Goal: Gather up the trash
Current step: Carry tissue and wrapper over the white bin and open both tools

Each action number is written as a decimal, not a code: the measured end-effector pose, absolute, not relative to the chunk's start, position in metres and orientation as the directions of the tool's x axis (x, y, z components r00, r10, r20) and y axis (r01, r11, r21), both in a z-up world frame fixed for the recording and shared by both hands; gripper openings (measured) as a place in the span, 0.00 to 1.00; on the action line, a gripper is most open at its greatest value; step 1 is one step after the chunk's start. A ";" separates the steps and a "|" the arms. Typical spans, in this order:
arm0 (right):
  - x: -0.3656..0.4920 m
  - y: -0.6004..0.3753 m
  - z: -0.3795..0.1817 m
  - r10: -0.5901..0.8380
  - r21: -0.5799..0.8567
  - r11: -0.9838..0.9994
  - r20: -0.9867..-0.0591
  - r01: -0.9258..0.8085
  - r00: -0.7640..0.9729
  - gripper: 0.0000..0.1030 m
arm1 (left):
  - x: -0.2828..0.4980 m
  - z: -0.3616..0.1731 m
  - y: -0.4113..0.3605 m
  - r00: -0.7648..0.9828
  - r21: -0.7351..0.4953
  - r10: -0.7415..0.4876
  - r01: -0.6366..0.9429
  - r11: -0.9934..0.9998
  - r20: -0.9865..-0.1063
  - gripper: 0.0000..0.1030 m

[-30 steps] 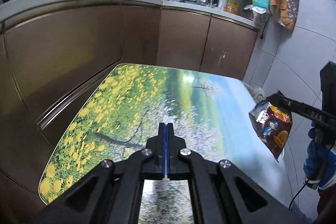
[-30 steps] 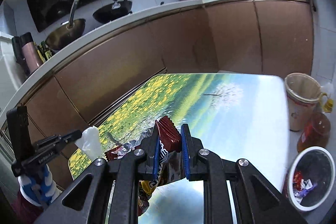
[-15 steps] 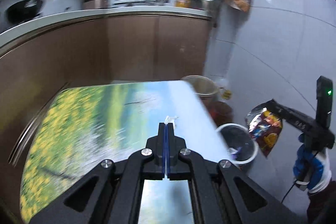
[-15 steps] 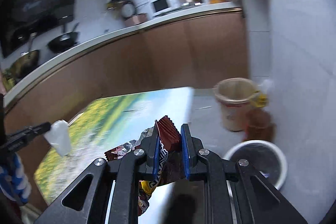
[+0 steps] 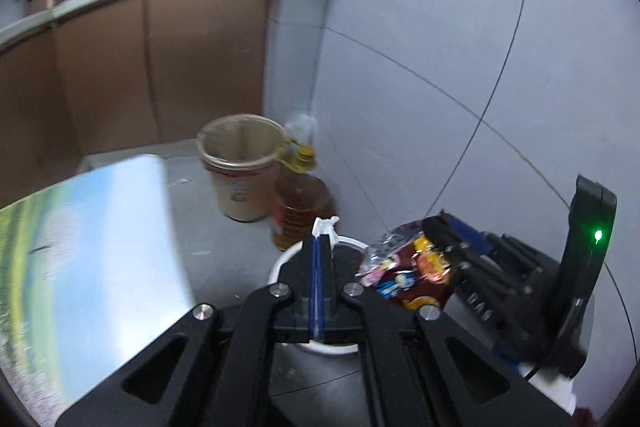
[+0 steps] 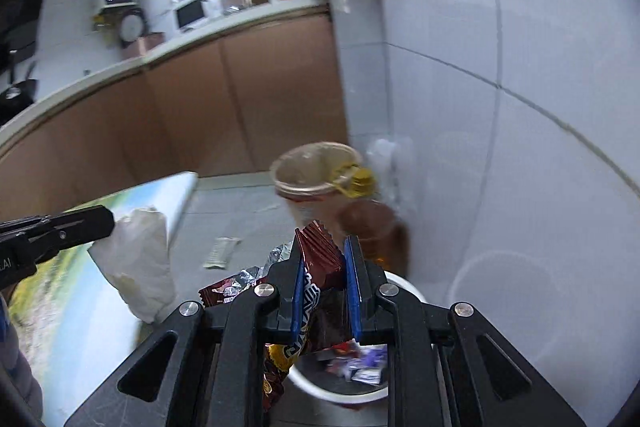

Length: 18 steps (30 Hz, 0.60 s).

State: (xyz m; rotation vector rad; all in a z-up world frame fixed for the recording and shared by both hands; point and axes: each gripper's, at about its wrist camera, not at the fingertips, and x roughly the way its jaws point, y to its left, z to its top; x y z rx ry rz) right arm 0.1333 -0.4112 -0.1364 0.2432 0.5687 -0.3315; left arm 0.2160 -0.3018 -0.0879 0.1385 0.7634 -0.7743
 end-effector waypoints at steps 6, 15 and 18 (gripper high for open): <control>0.156 -0.440 -0.176 -0.299 0.088 0.891 -0.624 0.445 0.722 0.19 | 0.247 -0.129 -0.353 0.419 -0.183 -0.562 0.663 0.726 -0.713 0.02; 0.187 -0.461 -0.228 -0.317 0.058 0.872 -0.689 0.486 0.652 0.47 | 0.272 -0.168 -0.367 0.345 -0.240 -0.562 0.651 0.720 -0.752 0.02; 0.186 -0.460 -0.234 -0.316 0.059 0.871 -0.694 0.488 0.647 0.51 | 0.271 -0.165 -0.357 0.352 -0.254 -0.574 0.644 0.722 -0.739 0.02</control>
